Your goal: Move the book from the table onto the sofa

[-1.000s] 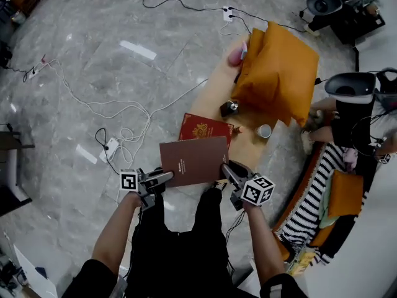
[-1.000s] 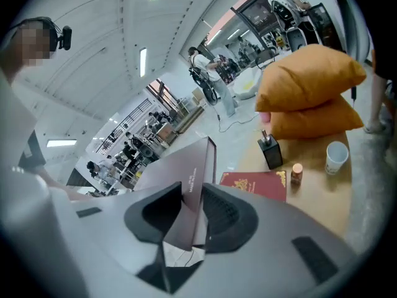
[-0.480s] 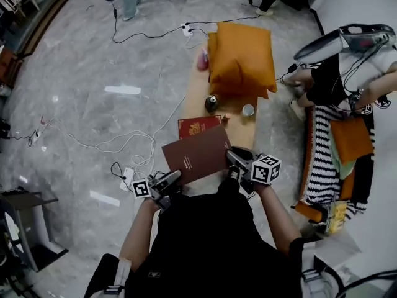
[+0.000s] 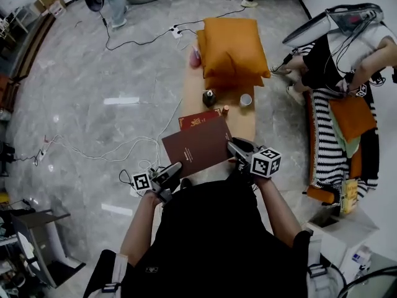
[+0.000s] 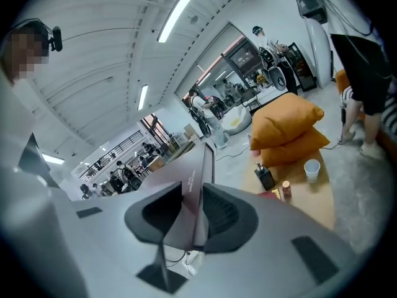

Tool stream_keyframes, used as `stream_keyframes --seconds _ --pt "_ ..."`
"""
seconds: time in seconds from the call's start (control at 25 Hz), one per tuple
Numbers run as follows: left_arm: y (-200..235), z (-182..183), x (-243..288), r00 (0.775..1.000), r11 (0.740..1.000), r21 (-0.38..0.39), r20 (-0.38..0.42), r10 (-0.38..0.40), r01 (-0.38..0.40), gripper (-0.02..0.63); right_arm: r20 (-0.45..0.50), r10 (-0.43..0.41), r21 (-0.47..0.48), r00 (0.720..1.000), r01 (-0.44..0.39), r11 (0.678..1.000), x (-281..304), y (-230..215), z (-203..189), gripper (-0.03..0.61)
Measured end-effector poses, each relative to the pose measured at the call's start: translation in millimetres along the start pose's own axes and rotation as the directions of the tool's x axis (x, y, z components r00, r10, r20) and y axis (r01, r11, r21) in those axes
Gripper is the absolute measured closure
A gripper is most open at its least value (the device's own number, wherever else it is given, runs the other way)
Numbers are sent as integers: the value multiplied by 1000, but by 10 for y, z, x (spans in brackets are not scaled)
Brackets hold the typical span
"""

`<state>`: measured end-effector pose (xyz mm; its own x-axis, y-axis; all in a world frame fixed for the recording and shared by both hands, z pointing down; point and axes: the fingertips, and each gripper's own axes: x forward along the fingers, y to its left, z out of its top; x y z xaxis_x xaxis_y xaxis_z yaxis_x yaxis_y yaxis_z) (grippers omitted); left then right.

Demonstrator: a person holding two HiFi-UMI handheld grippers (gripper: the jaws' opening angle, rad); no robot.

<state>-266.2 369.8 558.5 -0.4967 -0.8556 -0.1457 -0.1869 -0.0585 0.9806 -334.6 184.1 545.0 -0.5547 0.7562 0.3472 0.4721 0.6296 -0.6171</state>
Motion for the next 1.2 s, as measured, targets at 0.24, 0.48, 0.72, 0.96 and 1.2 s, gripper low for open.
stream_keyframes --seconds 0.24,0.48,0.72,0.96,1.2 --pt "23 -22 -10 1000 1000 0 -17 4 -4 463 7 -15 12 1000 15 1000 -25 -15 -70 463" --pt "14 -22 -8 1000 1000 8 -18 -5 5 464 5 -17 2 1000 17 1000 -36 4 -47 463" --pt "24 -23 -7 1000 1000 1 -11 -8 8 464 4 -16 1 1000 16 1000 -26 6 -29 463" --pt "37 -7 -17 1000 1000 -10 -2 -5 5 463 0 -15 1 1000 15 1000 -11 3 -40 463" --pt "30 -2 -13 1000 1000 -16 2 -14 14 463 -7 -18 -7 1000 18 1000 -8 14 -22 463"
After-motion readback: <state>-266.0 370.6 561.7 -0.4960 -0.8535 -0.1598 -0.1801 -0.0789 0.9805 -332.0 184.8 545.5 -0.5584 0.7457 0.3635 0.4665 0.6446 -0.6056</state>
